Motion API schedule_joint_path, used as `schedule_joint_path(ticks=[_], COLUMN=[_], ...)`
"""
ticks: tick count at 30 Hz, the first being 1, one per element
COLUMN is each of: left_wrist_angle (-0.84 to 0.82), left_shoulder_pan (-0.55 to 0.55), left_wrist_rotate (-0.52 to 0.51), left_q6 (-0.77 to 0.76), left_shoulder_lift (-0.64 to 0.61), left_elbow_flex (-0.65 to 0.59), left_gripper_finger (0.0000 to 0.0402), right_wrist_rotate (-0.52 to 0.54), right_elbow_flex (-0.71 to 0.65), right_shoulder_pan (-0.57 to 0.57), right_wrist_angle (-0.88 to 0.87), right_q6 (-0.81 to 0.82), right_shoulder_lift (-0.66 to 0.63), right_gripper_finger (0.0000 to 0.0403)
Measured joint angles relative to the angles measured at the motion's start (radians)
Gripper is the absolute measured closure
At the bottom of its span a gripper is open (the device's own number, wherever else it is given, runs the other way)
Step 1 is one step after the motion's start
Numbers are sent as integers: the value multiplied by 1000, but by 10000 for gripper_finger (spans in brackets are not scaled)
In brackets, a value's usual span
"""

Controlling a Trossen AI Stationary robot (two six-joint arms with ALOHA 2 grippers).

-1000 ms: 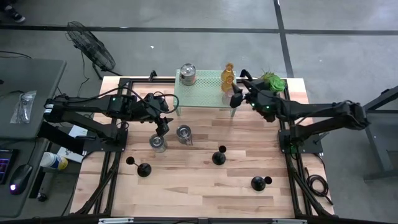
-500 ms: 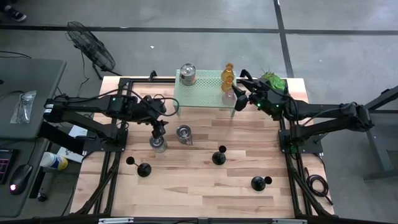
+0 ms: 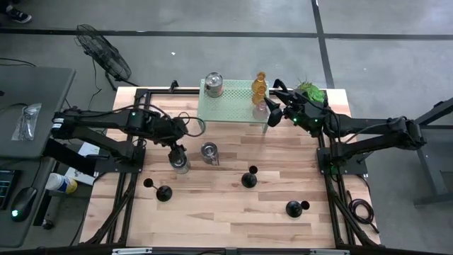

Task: Pick & Place candle stick holders
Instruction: Put the green scented candle on the shelf

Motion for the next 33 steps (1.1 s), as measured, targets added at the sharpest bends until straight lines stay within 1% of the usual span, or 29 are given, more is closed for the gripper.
schedule_joint_path(ticks=[4, 5, 7, 10, 13, 16, 20, 23, 28, 33], left_wrist_angle=[-65, -85, -111, -129, -131, -137, -177, -207, -180, -147], left_shoulder_pan=[0, 0, 0, 0, 0, 0, 0, 0, 0, 0], left_wrist_rotate=[46, 56, 78, 93, 117, 157, 160, 156, 190, 180], left_q6=[-23, -27, -53, -100, -147, -185, -231, -255, -257, -265], left_shoulder_lift=[46, 60, 95, 141, 183, 226, 283, 318, 356, 368], left_elbow_flex=[0, -1, -1, -1, -1, -1, -1, -1, -1, -1], left_gripper_finger=[26, 14, 6, 13, 17, 17, 18, 18, 18, 18], right_wrist_rotate=[-3, -4, -29, -54, -84, -99, -124, -137, -155, -158], right_elbow_flex=[0, 0, 0, 0, 0, 0, 0, 0, 0, 0], right_shoulder_pan=[0, 0, 0, 0, 0, 0, 0, 0, 0, 0], right_wrist_angle=[-19, -20, -21, -25, -72, -150, -243, -280, -299, -316], right_q6=[-4, -4, 1, -2, -4, -4, 5, 7, 6, 4], right_shoulder_lift=[-9, -14, -37, -79, -128, -180, -234, -259, -280, -283], right_gripper_finger=[156, 156, 156, 156, 156, 156, 156, 156, 156, 156])
